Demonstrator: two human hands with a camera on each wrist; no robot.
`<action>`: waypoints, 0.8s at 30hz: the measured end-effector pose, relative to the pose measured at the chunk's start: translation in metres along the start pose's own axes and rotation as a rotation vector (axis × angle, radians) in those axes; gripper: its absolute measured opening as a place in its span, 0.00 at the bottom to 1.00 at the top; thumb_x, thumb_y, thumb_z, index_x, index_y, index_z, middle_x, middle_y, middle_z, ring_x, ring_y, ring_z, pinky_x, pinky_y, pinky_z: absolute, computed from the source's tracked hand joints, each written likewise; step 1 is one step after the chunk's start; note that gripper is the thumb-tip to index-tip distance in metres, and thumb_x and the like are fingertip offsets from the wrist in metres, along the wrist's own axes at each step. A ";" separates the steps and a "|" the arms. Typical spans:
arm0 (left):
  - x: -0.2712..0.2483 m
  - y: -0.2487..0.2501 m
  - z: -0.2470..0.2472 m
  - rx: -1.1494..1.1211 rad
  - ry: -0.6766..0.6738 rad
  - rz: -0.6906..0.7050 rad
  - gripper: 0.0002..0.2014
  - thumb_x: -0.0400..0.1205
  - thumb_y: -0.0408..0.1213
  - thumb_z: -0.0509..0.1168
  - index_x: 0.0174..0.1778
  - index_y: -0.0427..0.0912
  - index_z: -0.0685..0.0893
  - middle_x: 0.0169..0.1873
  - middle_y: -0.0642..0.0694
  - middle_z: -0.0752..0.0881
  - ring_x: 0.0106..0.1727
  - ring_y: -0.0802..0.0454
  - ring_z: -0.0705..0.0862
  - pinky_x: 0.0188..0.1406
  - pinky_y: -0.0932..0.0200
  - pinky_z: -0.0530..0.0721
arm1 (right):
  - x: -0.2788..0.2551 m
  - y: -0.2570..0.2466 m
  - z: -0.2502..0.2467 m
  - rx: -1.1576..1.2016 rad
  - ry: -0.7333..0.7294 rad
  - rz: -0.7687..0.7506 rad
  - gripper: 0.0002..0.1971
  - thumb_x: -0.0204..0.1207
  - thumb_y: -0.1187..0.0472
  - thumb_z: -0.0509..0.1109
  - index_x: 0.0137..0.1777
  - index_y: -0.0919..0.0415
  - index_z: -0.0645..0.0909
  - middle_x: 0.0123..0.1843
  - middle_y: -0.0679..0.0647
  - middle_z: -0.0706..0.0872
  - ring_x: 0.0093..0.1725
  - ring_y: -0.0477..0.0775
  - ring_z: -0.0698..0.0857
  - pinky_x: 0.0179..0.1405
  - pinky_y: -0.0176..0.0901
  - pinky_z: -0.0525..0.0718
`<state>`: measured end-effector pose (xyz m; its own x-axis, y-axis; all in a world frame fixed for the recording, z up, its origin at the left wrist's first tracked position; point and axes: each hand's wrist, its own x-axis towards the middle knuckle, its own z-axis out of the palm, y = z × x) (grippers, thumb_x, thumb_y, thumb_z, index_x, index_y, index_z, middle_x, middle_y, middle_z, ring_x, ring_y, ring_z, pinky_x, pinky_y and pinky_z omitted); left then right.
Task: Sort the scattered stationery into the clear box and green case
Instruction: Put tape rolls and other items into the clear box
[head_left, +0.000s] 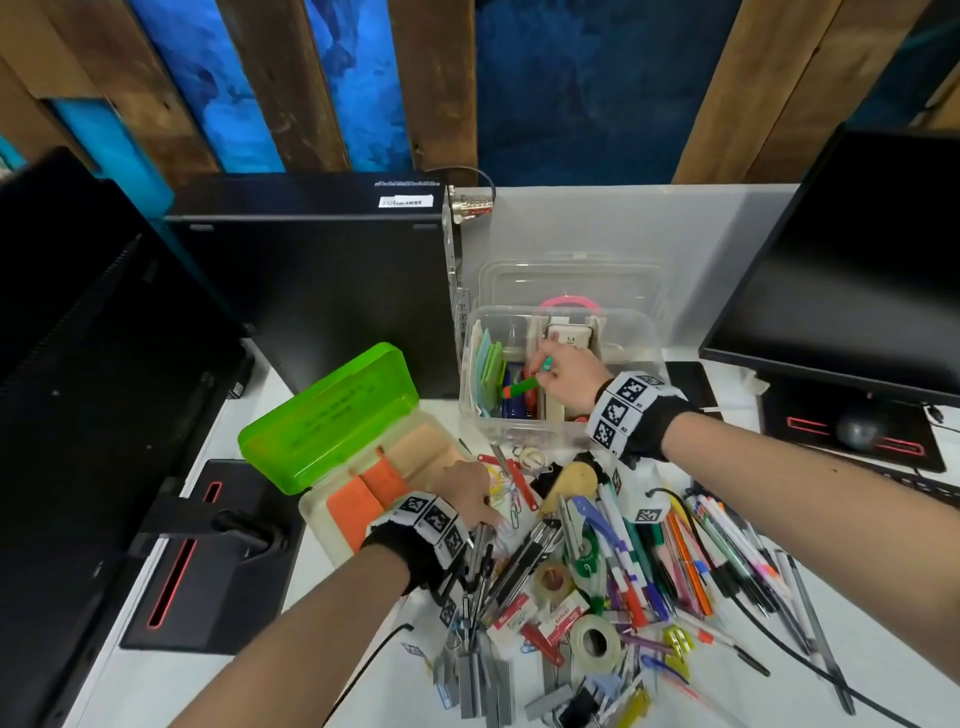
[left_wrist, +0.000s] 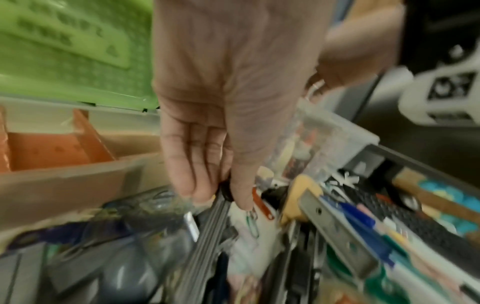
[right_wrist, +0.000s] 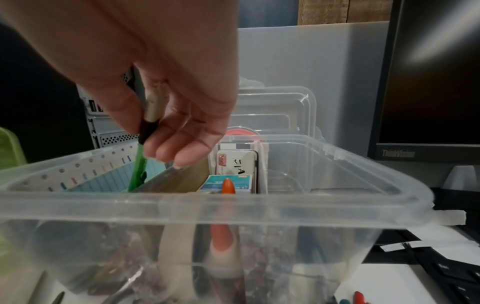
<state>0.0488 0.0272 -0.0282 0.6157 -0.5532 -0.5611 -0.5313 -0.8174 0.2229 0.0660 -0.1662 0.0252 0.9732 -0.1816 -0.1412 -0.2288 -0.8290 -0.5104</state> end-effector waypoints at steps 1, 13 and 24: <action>-0.003 -0.001 -0.007 -0.059 0.010 0.040 0.14 0.77 0.47 0.72 0.41 0.39 0.81 0.34 0.44 0.79 0.37 0.51 0.81 0.38 0.58 0.74 | -0.001 0.001 0.000 0.003 0.025 0.014 0.06 0.79 0.64 0.63 0.51 0.60 0.81 0.52 0.53 0.86 0.55 0.57 0.83 0.53 0.43 0.78; -0.025 -0.018 -0.146 -0.557 0.377 0.158 0.11 0.76 0.38 0.75 0.35 0.38 0.80 0.25 0.43 0.88 0.22 0.54 0.85 0.23 0.63 0.84 | 0.031 0.001 0.001 -0.025 0.192 0.070 0.10 0.78 0.62 0.67 0.50 0.59 0.89 0.49 0.55 0.91 0.51 0.56 0.87 0.58 0.46 0.81; 0.022 -0.018 -0.130 -0.499 0.710 0.027 0.13 0.76 0.46 0.70 0.33 0.45 0.76 0.27 0.48 0.85 0.34 0.45 0.87 0.44 0.47 0.87 | 0.030 -0.013 0.013 -0.753 -0.024 -0.111 0.11 0.79 0.47 0.64 0.45 0.54 0.80 0.41 0.50 0.85 0.51 0.55 0.83 0.67 0.56 0.63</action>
<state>0.1474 0.0094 0.0587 0.9125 -0.4068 0.0428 -0.3358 -0.6854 0.6461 0.0979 -0.1542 0.0165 0.9867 -0.0714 -0.1458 -0.0425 -0.9804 0.1924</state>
